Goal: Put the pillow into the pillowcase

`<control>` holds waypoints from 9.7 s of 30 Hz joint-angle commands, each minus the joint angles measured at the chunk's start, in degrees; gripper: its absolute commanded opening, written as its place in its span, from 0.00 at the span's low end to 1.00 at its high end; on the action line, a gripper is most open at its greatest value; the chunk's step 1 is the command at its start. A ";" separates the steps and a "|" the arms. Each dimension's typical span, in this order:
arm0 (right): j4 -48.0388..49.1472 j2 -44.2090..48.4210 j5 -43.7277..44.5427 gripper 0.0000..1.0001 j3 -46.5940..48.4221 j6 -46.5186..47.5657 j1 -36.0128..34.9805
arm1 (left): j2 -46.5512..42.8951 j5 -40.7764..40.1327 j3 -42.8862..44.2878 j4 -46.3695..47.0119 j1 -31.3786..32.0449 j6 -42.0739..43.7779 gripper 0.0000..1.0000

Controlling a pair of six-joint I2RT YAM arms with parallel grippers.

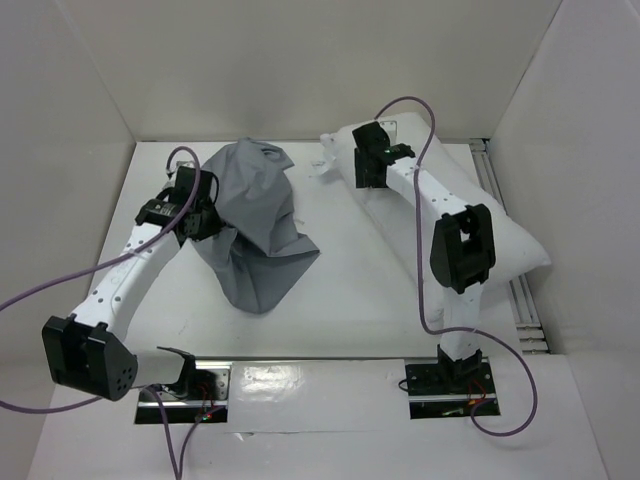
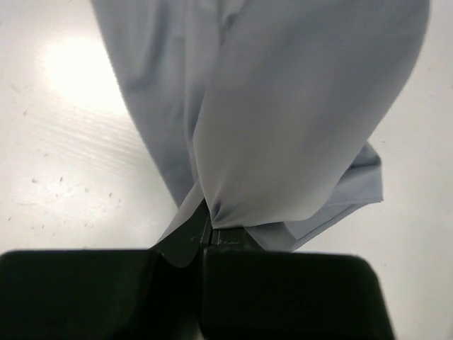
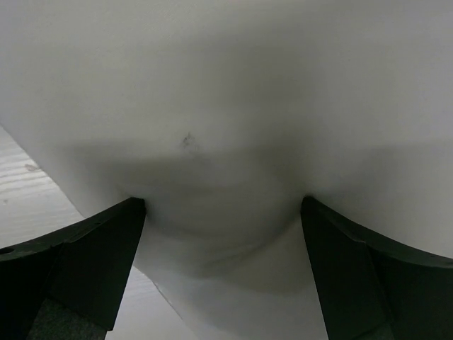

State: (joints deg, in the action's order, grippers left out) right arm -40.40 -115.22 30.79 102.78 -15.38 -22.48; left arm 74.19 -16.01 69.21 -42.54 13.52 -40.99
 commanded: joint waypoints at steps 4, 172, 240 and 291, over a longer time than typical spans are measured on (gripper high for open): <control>-1.44 -3.43 -3.62 0.84 0.33 -1.67 2.18 | -4.94 -0.78 -6.45 -3.42 -6.30 -4.44 0.00; 11.49 20.91 -19.80 0.00 -14.98 -3.07 -31.31 | -0.89 31.39 16.14 -14.85 -3.59 17.79 0.00; 17.64 17.05 -20.33 0.00 -21.22 -22.68 -19.97 | 29.16 9.39 36.25 -14.58 9.68 17.26 0.67; 23.88 19.86 -27.97 0.00 -25.17 -24.09 -10.92 | 0.70 18.45 1.12 15.81 5.91 14.10 0.80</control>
State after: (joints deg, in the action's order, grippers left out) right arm -18.81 -96.36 3.09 77.32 -39.53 -33.98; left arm 75.85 -2.35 74.94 -37.89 19.66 -26.20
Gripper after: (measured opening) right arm 0.039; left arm 0.787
